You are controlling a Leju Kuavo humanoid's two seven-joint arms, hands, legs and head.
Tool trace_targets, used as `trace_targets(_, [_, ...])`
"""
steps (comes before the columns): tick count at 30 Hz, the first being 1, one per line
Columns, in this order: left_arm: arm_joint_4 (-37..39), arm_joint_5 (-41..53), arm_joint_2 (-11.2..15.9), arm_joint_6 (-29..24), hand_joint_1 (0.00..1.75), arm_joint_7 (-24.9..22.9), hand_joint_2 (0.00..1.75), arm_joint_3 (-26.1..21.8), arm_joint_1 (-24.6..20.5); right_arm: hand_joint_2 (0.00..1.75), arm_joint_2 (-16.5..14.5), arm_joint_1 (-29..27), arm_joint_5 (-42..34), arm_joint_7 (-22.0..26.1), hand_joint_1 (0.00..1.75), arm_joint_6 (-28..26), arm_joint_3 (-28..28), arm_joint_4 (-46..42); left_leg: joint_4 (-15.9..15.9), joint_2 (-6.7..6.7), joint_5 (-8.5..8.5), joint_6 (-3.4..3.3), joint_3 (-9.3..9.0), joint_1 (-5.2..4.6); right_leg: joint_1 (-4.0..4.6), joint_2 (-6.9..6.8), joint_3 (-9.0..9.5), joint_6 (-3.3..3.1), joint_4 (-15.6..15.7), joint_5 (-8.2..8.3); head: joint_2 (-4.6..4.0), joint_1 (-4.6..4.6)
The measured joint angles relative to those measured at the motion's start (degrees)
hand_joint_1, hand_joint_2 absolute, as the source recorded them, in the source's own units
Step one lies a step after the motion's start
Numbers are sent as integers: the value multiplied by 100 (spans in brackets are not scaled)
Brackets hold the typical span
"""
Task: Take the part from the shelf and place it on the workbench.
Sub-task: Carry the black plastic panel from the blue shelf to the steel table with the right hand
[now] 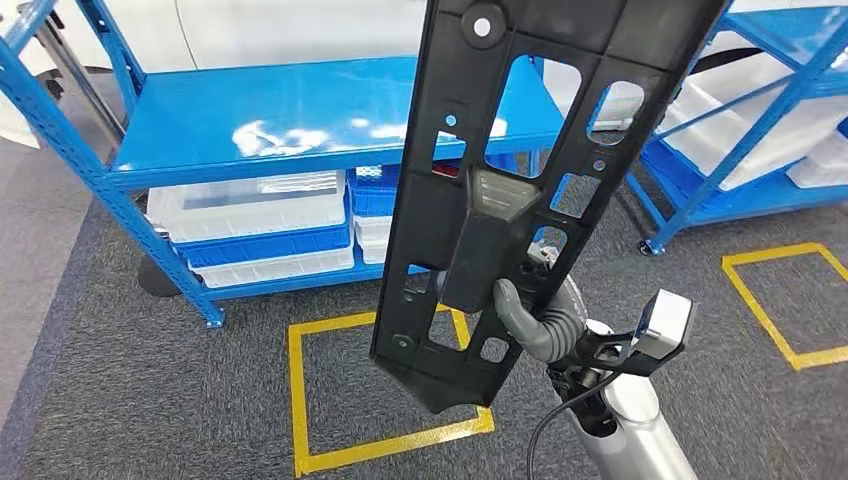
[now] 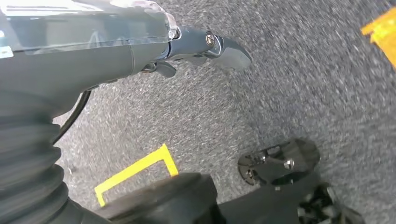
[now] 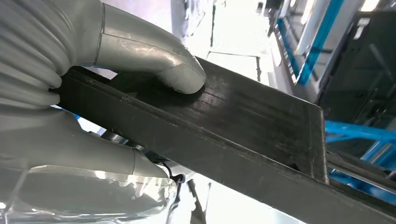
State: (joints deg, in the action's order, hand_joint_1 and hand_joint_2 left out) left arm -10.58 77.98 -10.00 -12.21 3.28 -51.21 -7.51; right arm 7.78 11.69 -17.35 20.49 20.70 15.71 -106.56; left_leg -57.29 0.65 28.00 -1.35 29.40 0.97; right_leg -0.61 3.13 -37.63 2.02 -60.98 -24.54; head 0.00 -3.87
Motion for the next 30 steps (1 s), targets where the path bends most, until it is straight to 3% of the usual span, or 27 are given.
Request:
trace_targets(1, [0,8,1,1,0,-9,175,0,1,175,-1,-10,-3,1,175,2,-5,-2,-1,-73,-21,-17,31,-5,-10,-120,-184,35,-426,-236,0,0])
trace_targets(2, [0,18,0,3,0,-18,175,1,1,175,2,-27,-18,2,175,9,-15,-5,-5,-203,-42,-24,63,-9,-22,-258,-204,64,-613,-336,0,0])
trace_targets(4, [0,29,-3,7,0,-33,175,2,1,175,6,-55,-48,5,175,29,-34,-5,-14,-439,-57,9,95,-28,-14,-509,61,48,-383,-260,0,0])
trace_targets(5, [0,32,-5,7,0,-33,175,2,-3,175,9,-61,-62,7,175,43,-44,-7,-18,-532,-53,41,95,-41,11,-615,319,-8,46,-96,0,0])
trace_targets(6, [0,32,-6,7,0,-33,175,2,-8,175,9,-60,-69,9,175,55,-49,-7,-20,-574,-47,72,91,-54,40,-681,409,-63,237,-67,0,0])
trace_targets(7, [0,32,-5,7,0,-33,175,2,-14,175,9,-60,-76,9,175,68,-55,-7,-17,-618,-44,106,88,-65,66,-692,415,-116,293,-84,0,0])
trace_targets(9, [-2,34,-4,5,0,-33,175,3,-34,175,10,-67,-95,10,175,88,-74,-11,-21,-673,-21,172,78,-66,58,-572,392,-193,315,-55,0,0])
trace_targets(11, [-4,40,-2,4,0,-34,175,4,-47,175,12,-63,-113,13,175,92,-91,-20,-241,-495,153,220,162,-49,28,-460,399,-274,363,-17,0,0])
trace_targets(13, [-4,51,-1,3,0,-38,175,6,-32,175,9,-67,-126,17,175,93,-96,-25,-916,-222,520,237,467,-31,21,-338,401,-328,383,1,0,0])
trace_targets(15, [-5,68,2,0,0,-50,175,11,-23,175,7,-95,-129,18,175,89,-96,-23,-1603,-123,750,242,804,-29,36,-196,392,-345,370,2,0,0])
trace_targets(16, [-5,83,3,0,0,-65,175,16,-28,175,7,-107,-125,18,175,83,-97,-23,-1696,-109,705,242,864,-29,40,-121,389,-344,358,-1,0,0])
trace_targets(17, [-7,99,7,1,0,-79,175,22,-36,175,7,-117,-120,21,175,72,-99,-23,-1572,-99,550,238,826,-28,42,-44,389,-339,342,-6,0,0])
trace_targets(18, [-8,115,15,2,0,-97,175,28,-39,175,7,-127,-114,29,175,59,-103,-26,-1260,-67,322,228,700,-26,41,32,390,-329,320,-15,0,0])
trace_targets(20, [-10,131,44,15,0,-128,175,39,-23,175,7,-166,-83,87,175,18,-115,-37,-531,148,-14,197,395,-11,37,173,363,-291,256,-41,0,1])
trace_targets(22, [-11,134,70,36,0,-157,175,46,-14,175,8,-240,-4,181,175,-26,-125,-67,-192,300,-71,167,264,-7,25,281,293,-222,210,-37,0,0])
trace_targets(24, [-14,138,86,57,0,-173,175,57,-21,175,11,-337,85,256,175,-54,-132,-121,-140,227,-82,118,257,-8,0,374,245,-139,213,-10,0,0])
trace_targets(25, [-15,143,96,64,0,-179,175,65,-28,175,14,-381,110,281,175,-65,-143,-150,-104,172,-103,81,240,-4,-1,332,228,-106,189,-28,0,1])
trace_targets(27, [-17,154,109,75,0,-186,175,78,-28,175,20,-413,129,311,175,-86,-167,-202,-33,41,-141,16,208,13,8,71,70,-51,-137,-227,0,1])
trace_targets(28, [-17,155,117,80,0,-189,175,80,-20,175,22,-421,132,317,175,-95,-176,-220,-25,-29,-143,2,201,1,10,-102,-90,-29,-462,-391,0,2])
trace_targets(30, [-17,152,126,96,0,-176,175,82,0,175,29,-446,113,309,175,-104,-186,-240,-28,-169,-137,-10,205,-11,-14,-253,-440,8,-1152,-656,0,2])
